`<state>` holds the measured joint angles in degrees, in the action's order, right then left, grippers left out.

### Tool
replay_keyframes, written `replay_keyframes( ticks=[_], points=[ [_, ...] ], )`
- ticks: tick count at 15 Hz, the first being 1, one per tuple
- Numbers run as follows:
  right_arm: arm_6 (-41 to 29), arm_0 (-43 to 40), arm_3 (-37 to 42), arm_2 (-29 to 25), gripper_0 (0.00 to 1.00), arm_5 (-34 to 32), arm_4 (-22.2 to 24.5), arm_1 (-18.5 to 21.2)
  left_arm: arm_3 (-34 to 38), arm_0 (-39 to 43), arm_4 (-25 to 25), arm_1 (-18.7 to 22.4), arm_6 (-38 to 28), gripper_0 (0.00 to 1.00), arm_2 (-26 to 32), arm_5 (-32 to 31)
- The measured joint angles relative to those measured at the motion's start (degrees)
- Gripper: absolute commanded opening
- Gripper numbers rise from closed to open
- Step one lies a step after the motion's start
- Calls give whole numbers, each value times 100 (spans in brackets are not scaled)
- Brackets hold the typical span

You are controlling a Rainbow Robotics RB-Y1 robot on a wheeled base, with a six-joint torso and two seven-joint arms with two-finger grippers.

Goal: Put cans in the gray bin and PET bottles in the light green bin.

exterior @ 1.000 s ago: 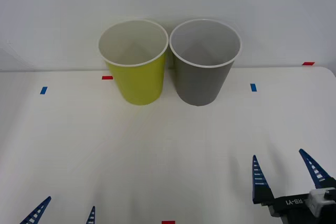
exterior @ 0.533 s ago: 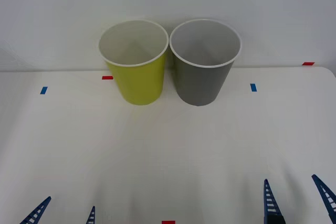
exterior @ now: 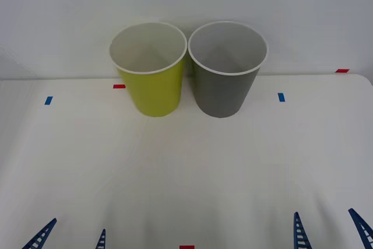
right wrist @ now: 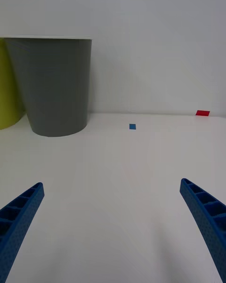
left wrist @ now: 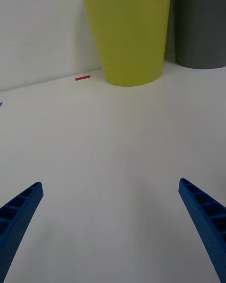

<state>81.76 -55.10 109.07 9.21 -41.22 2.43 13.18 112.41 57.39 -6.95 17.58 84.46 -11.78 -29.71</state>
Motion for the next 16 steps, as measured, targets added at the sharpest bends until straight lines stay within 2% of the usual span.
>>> replay_keyframes(
  ticks=[16],
  points=[
    [-2, -1, 0, 2, 100, -2, -5, 0, 0, 0, 0, 0, 0, 100, 0, 0]
  ],
)
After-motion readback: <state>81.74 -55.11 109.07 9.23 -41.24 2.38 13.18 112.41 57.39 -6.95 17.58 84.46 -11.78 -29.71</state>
